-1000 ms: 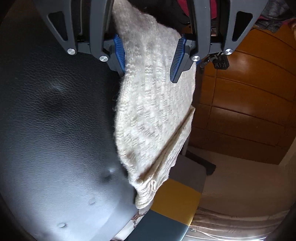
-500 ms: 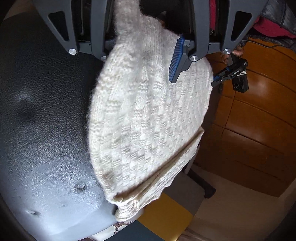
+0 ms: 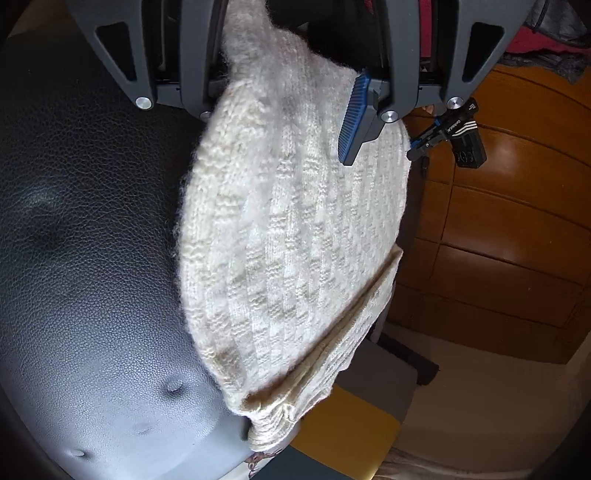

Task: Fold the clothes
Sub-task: 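Grasp the sweater edge with both grippers and lift it to fold over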

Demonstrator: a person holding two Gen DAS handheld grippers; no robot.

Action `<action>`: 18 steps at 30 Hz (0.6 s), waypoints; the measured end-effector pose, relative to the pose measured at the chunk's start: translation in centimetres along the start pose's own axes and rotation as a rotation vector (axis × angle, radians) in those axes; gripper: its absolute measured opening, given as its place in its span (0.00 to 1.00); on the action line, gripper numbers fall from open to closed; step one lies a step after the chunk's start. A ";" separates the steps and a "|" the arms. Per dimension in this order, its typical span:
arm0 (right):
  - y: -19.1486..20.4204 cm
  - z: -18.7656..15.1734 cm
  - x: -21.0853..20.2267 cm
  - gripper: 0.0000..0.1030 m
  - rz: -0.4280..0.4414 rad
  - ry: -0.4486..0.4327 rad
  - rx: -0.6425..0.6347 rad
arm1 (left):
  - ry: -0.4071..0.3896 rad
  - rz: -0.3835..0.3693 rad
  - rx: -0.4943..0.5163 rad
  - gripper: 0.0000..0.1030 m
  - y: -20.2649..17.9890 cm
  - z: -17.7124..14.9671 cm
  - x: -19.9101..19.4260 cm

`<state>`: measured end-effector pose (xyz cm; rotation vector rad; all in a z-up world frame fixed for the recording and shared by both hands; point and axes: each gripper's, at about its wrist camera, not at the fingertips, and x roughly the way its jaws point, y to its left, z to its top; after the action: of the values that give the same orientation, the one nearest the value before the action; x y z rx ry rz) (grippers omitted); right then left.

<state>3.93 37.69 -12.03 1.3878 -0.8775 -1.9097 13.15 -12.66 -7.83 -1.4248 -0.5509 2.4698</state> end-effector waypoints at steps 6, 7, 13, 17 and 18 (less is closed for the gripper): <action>0.3 -0.6 -0.2 0.44 -0.022 -0.058 -0.001 | 0.007 0.072 0.029 0.67 -0.8 0.4 0.6; 0.1 -0.5 -0.3 0.43 -0.011 -0.046 0.001 | 0.013 0.088 0.046 0.68 -1.2 0.4 0.8; -0.1 -1.0 -0.6 0.43 -0.009 -0.091 0.026 | -0.006 0.175 0.058 0.41 -1.1 0.6 1.0; -0.4 -1.5 -0.6 0.10 -0.102 -0.088 0.030 | -0.017 0.159 -0.011 0.25 0.2 0.7 0.5; -0.5 -1.7 -0.6 0.10 -0.104 -0.090 0.037 | -0.021 0.155 -0.025 0.22 0.5 0.6 0.4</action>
<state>5.62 38.22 -12.51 1.4028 -0.9028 -2.0577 12.40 -13.06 -8.06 -1.5052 -0.4949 2.6083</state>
